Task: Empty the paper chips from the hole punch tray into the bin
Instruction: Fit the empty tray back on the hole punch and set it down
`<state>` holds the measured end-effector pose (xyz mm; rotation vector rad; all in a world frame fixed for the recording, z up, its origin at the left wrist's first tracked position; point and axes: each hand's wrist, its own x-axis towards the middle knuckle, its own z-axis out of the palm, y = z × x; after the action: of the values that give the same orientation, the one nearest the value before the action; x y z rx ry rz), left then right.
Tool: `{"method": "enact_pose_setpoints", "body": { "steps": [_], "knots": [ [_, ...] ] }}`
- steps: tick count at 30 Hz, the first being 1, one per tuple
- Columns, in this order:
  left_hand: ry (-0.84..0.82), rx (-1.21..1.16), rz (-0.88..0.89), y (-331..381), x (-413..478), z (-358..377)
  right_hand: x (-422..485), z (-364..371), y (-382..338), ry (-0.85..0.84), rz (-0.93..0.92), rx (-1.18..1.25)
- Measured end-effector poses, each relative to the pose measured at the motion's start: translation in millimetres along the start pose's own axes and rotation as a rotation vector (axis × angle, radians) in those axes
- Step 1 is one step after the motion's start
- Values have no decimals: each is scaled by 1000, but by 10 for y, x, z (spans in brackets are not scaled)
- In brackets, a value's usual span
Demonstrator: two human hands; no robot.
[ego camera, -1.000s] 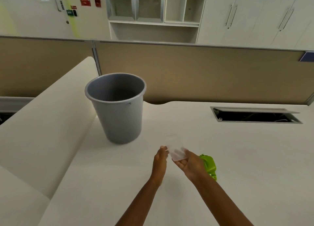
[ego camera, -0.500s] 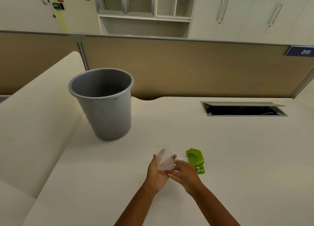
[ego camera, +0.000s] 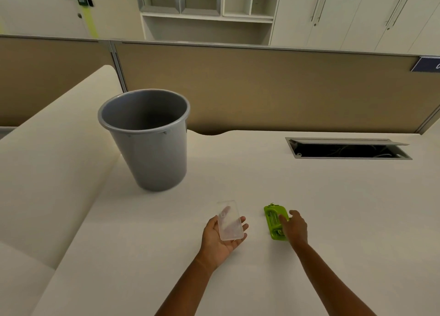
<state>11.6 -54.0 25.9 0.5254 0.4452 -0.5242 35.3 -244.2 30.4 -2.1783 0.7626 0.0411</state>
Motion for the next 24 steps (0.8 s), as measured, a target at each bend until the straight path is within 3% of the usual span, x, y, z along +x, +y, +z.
{"method": "enact_pose_setpoints", "body": {
  "steps": [9,17,24],
  "knots": [
    [-27,-42,-2,38,31,-69,71,-56,-104,-40,131,265],
    [39,-30,46,13,22,-42,-403,-46,-478,-334,82,632],
    [16,32,25,-46,13,-59,-666,107,-577,-467,6,607]
  ]
}}
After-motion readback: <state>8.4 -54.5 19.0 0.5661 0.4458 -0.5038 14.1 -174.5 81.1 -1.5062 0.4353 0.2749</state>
